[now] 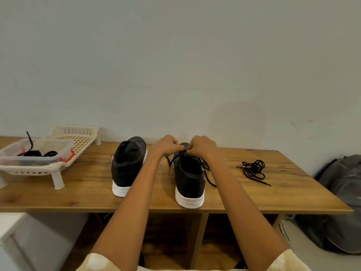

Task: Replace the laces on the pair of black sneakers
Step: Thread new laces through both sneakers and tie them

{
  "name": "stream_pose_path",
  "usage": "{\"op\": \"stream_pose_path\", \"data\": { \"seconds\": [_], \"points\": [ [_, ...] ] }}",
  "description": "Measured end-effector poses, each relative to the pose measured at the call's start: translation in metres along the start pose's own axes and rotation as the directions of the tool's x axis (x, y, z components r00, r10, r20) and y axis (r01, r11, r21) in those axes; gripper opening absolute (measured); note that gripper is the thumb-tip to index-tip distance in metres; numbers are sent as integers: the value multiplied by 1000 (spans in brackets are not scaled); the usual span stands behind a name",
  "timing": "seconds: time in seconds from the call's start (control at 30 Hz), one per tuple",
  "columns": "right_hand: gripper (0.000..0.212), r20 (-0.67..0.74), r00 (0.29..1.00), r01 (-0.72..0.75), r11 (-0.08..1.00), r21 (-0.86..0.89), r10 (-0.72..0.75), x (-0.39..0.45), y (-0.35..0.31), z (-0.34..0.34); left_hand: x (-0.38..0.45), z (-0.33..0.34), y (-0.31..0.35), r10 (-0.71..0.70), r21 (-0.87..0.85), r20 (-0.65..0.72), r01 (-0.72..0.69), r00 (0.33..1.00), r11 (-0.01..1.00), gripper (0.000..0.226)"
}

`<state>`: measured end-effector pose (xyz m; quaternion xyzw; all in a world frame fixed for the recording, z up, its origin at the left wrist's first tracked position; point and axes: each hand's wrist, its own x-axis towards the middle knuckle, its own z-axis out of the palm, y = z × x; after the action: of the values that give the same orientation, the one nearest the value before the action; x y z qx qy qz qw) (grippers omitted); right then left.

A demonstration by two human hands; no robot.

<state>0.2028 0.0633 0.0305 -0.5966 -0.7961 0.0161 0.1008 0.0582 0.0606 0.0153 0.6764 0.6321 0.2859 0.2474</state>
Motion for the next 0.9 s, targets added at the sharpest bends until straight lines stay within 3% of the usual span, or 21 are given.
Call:
{"op": "stream_pose_path", "data": {
  "seconds": [0.07,0.17,0.23,0.3,0.37,0.47,0.5,0.57,0.67,0.73,0.77,0.83,0.9],
  "points": [
    [26,-64,998,-7,986,-168,-4,-3,-13,0,-1,-1,-1,5,-1,-5,-5,1000,1000,31],
    [19,-175,984,-20,981,-193,-14,-2,-18,8,-2,-2,-2,0,-18,0,0,1000,1000,27],
    [17,-218,976,-48,996,-71,31,-1,-10,9,-2,-3,-3,-2,-29,5,2,1000,1000,27],
    [16,-246,962,-80,984,162,119,0,4,4,-4,-4,-2,-8,-35,23,8,1000,999,29],
    [17,-314,916,-71,870,488,251,-1,21,-6,-4,-5,-1,-7,-25,49,9,999,1000,29],
    [17,-357,808,36,566,824,469,-1,40,-20,-4,-3,1,42,-45,53,-40,998,998,12],
    [16,-335,799,64,484,873,499,-2,41,-21,-5,-3,3,86,-63,50,-83,995,995,6],
    [14,-293,817,120,352,928,496,-2,36,-22,-6,0,7,184,-29,68,-182,981,983,22],
    [11,-301,848,203,258,945,435,0,26,-21,-8,7,12,243,85,35,-245,969,966,25],
    [13,-271,886,179,262,948,375,1,23,-18,-5,10,13,262,120,-90,-251,961,961,22],
    [18,-238,920,137,314,940,311,2,23,-15,-4,10,14,253,83,-169,-242,952,967,22],
    [25,-134,985,62,514,855,104,0,21,-9,0,9,17,208,-37,-295,-229,932,973,20],
    [23,-26,998,58,625,778,-60,-2,17,-3,1,8,18,192,-82,-330,-230,924,970,17]
  ]
}}
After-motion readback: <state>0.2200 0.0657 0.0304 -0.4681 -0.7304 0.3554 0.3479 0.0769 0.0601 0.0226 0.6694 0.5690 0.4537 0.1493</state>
